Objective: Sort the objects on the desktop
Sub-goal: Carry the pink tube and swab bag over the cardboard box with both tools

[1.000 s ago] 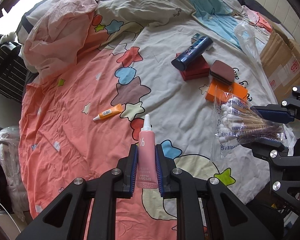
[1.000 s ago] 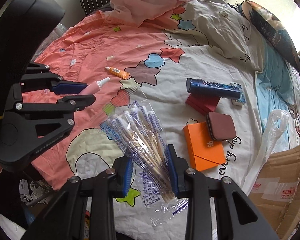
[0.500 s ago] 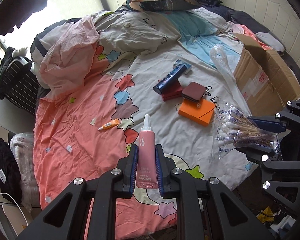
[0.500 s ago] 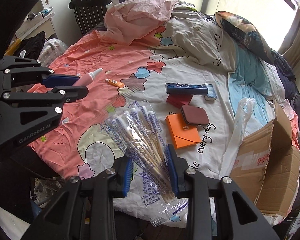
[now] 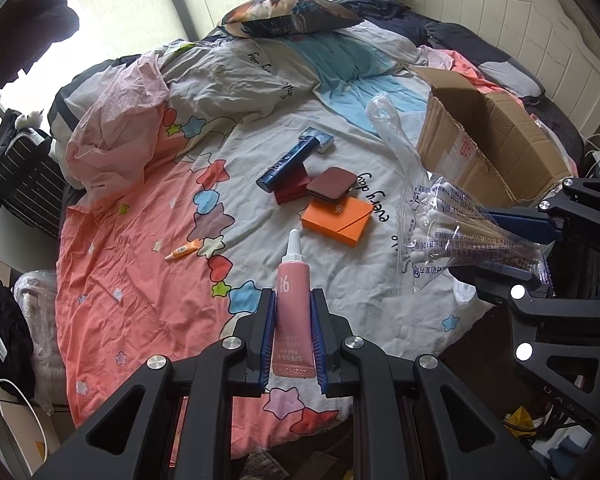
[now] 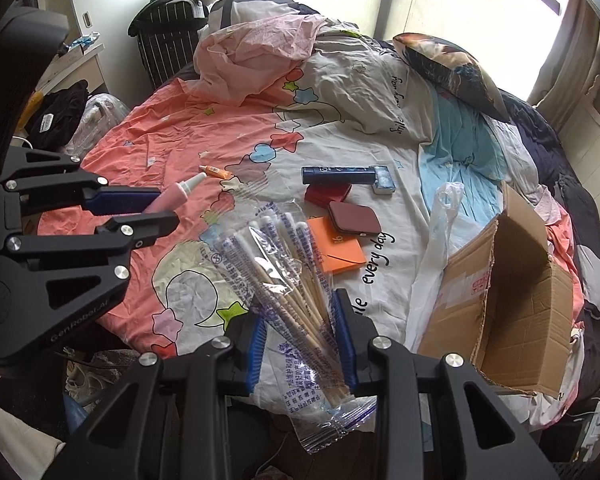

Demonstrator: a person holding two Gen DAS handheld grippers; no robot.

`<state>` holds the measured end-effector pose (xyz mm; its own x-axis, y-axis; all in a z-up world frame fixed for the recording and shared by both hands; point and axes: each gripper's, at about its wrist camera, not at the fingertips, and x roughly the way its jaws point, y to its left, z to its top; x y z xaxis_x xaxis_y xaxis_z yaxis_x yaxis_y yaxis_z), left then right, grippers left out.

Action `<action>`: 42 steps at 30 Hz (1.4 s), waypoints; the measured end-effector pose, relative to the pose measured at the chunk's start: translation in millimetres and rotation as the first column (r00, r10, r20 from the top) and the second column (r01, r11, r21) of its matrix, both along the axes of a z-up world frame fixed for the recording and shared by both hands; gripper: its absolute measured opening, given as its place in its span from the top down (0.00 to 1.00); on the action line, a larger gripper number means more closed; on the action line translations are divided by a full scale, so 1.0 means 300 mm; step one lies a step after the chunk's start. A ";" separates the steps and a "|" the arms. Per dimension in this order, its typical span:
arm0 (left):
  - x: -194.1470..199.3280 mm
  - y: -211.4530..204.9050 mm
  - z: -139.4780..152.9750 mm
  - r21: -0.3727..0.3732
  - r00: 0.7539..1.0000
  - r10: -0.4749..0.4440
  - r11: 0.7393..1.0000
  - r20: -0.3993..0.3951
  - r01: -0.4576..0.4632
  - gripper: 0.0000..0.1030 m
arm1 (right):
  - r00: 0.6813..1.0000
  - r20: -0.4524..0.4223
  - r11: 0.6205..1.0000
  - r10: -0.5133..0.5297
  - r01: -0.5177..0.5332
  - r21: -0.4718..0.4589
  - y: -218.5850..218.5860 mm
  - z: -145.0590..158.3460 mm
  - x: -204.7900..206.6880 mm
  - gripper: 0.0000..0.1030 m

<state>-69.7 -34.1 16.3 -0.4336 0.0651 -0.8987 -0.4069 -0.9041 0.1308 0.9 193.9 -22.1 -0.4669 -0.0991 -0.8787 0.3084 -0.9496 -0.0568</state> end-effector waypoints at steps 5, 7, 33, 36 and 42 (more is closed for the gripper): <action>0.095 0.372 -0.091 0.000 0.999 -0.032 0.999 0.001 0.032 0.83 | 0.999 -0.011 0.999 -0.033 0.033 -0.008 0.070 0.013 0.027 0.71; 0.137 0.477 -0.084 0.005 0.999 -0.052 0.999 0.002 0.052 0.83 | 0.999 -0.011 0.999 -0.050 0.050 -0.011 0.108 0.014 0.033 0.71; 0.187 1.186 -0.123 0.008 0.949 -0.313 0.950 -0.018 0.313 0.83 | 0.949 -0.008 0.948 -0.316 0.316 0.040 0.602 -0.042 0.096 0.71; 0.182 1.248 -0.137 0.002 0.942 -0.336 0.942 -0.017 0.336 0.83 | 0.940 -0.002 0.940 -0.340 0.340 0.041 0.651 -0.062 0.099 0.71; 0.138 1.350 -0.142 0.013 0.937 -0.348 0.937 -0.015 0.348 0.83 | 0.930 0.010 0.930 -0.368 0.367 0.033 0.726 -0.089 0.100 0.71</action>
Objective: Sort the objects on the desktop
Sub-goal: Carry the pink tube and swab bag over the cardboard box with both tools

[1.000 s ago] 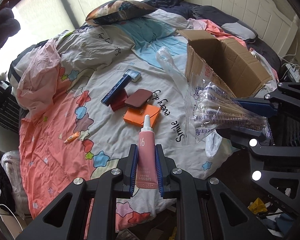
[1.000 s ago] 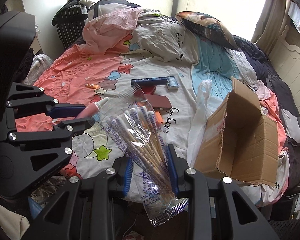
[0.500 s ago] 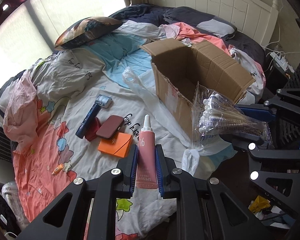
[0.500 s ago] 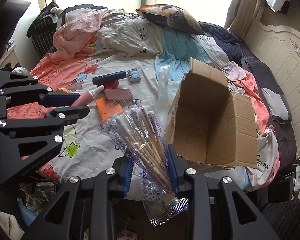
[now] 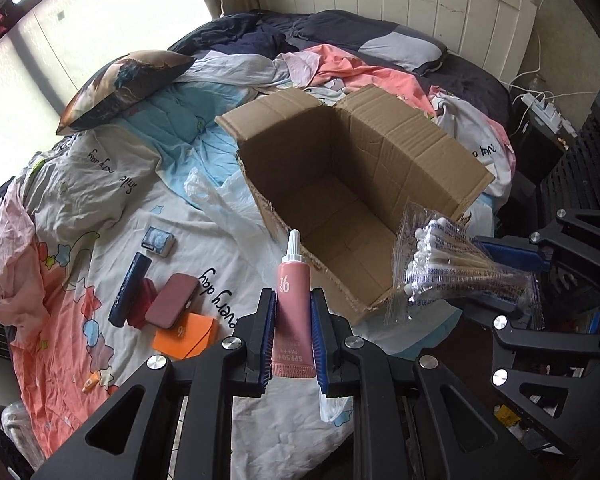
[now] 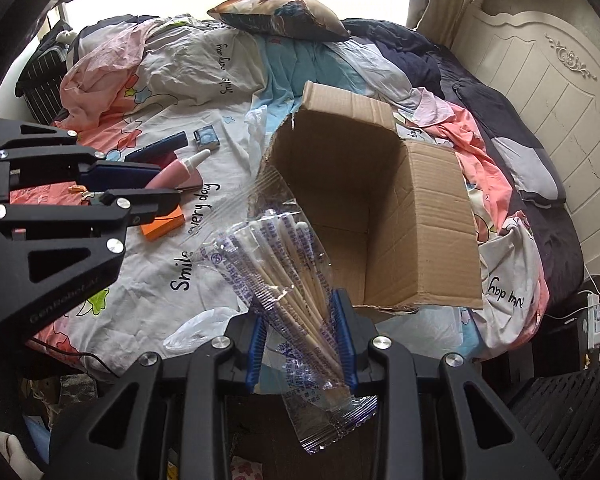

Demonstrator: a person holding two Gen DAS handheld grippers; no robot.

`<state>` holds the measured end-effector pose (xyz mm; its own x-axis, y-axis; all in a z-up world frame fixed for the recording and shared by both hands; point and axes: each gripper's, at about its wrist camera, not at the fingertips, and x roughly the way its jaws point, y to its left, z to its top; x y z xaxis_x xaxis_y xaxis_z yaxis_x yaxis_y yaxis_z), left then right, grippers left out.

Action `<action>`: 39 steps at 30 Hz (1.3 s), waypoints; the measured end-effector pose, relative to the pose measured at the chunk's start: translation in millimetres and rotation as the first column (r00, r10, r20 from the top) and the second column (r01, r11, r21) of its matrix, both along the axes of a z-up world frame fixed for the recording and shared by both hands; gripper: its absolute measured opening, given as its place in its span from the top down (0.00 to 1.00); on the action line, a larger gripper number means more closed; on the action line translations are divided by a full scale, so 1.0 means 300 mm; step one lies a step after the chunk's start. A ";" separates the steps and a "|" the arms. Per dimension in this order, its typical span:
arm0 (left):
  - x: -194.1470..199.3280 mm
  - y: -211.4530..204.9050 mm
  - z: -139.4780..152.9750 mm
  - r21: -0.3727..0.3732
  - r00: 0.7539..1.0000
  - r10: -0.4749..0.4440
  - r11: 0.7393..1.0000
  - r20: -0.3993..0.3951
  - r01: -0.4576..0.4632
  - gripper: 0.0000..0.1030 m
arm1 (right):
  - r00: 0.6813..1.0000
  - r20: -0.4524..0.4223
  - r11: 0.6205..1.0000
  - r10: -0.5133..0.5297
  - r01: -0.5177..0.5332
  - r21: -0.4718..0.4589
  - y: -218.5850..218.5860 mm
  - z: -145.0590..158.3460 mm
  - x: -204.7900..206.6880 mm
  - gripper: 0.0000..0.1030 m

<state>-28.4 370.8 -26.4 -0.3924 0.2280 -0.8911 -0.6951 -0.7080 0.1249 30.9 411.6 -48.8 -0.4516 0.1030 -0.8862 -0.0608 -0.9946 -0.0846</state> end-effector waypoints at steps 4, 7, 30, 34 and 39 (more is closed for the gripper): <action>-0.036 0.045 -0.012 -0.003 1.000 -0.012 1.000 -0.004 0.012 0.83 | 1.000 -0.004 1.000 -0.012 0.012 -0.010 0.039 -0.013 -0.005 0.71; -0.058 0.074 -0.028 -0.009 1.000 -0.022 1.000 0.000 0.022 0.83 | 1.000 -0.006 1.000 -0.012 0.012 -0.010 0.062 -0.025 -0.015 0.71; -0.207 0.187 -0.199 -0.017 0.998 -0.017 1.000 0.065 0.018 0.83 | 1.000 0.003 0.999 0.002 -0.001 -0.039 0.151 -0.138 -0.123 0.71; -0.231 0.198 -0.218 -0.006 0.996 -0.003 1.000 0.089 0.003 0.83 | 1.000 0.012 0.999 0.002 -0.001 -0.041 0.160 -0.160 -0.133 0.71; -0.238 0.221 -0.236 -0.004 0.995 -0.004 1.000 0.101 0.004 0.83 | 1.000 0.020 0.999 0.004 -0.003 -0.035 0.172 -0.178 -0.142 0.71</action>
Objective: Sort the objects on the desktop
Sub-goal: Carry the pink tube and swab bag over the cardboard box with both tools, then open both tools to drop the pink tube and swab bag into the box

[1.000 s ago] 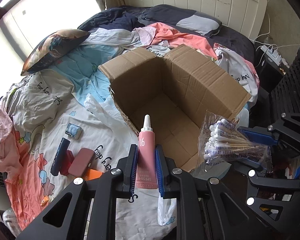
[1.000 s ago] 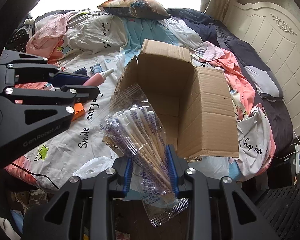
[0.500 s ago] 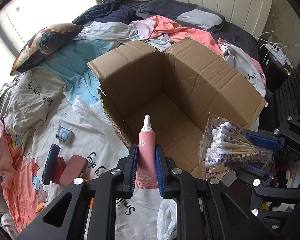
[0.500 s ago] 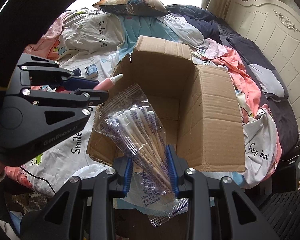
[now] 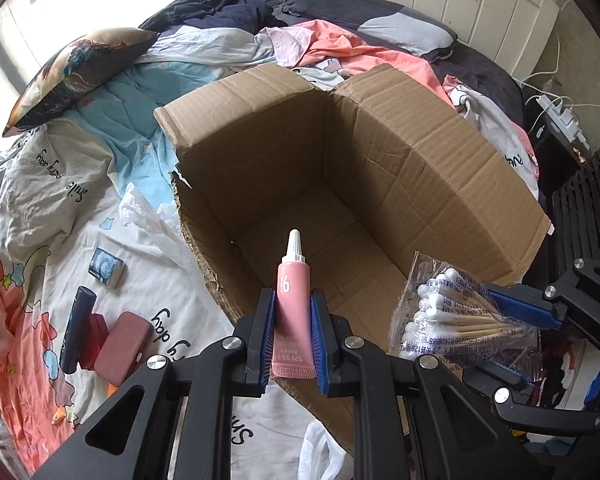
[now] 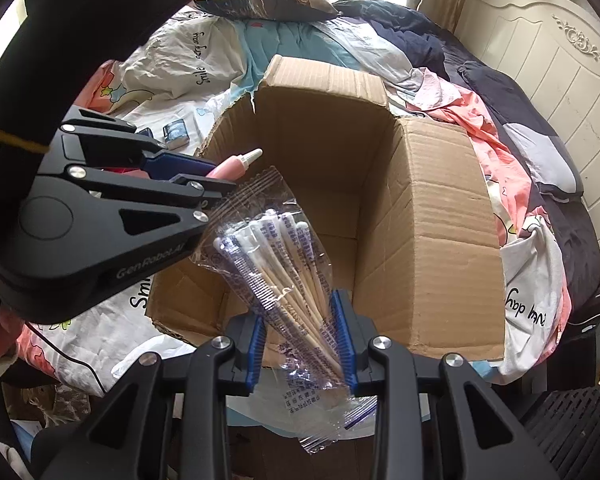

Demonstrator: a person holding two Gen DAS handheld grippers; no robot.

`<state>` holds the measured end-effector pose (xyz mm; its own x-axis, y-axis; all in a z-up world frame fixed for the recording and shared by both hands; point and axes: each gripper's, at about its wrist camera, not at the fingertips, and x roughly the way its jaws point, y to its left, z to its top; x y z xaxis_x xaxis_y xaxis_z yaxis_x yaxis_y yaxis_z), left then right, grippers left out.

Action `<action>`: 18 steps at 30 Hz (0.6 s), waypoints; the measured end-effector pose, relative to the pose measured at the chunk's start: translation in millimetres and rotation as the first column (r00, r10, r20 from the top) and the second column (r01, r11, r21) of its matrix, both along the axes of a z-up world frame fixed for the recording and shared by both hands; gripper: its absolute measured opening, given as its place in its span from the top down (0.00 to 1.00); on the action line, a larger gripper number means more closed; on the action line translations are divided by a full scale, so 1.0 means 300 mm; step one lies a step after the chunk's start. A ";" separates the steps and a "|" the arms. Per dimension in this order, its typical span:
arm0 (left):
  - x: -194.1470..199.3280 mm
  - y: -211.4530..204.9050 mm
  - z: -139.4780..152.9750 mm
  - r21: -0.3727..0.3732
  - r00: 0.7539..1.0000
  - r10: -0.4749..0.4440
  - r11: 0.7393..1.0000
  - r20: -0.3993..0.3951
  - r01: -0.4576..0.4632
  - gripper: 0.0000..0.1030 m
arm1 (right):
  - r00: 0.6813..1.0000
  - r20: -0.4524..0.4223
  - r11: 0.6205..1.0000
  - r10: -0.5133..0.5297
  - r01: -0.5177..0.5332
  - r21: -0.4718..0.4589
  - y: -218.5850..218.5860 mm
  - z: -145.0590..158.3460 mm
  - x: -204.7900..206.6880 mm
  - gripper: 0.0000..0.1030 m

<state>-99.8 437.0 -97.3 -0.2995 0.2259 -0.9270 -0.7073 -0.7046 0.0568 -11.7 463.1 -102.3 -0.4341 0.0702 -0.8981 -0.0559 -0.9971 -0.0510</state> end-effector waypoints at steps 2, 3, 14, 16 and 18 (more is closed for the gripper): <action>-0.003 0.009 -0.005 0.002 1.000 -0.002 1.000 0.003 0.002 0.83 | 1.000 0.001 1.000 0.001 -0.001 0.003 0.004 -0.003 -0.002 0.71; -0.004 0.013 -0.007 0.001 1.000 -0.005 1.000 0.002 0.005 0.83 | 1.000 0.001 1.000 0.000 0.000 0.006 0.007 -0.004 -0.004 0.71; -0.025 0.022 -0.026 -0.009 1.000 -0.003 1.000 -0.001 0.003 0.83 | 1.000 0.000 1.000 -0.010 0.010 0.014 0.025 -0.011 -0.024 0.71; -0.027 0.020 -0.025 -0.009 1.000 -0.004 1.000 -0.002 0.004 0.83 | 1.000 0.002 1.000 -0.009 0.009 0.016 0.024 -0.015 -0.026 0.71; -0.026 0.019 -0.022 -0.004 1.000 -0.008 1.000 -0.003 0.008 0.83 | 1.000 0.001 1.000 -0.012 0.012 0.015 0.026 -0.017 -0.028 0.70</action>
<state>-107.4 442.7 -103.7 -0.3009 0.2250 -0.9267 -0.7127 -0.6988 0.0618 -20.2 470.9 -107.5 -0.4318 0.0890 -0.8976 -0.0674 -0.9955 -0.0663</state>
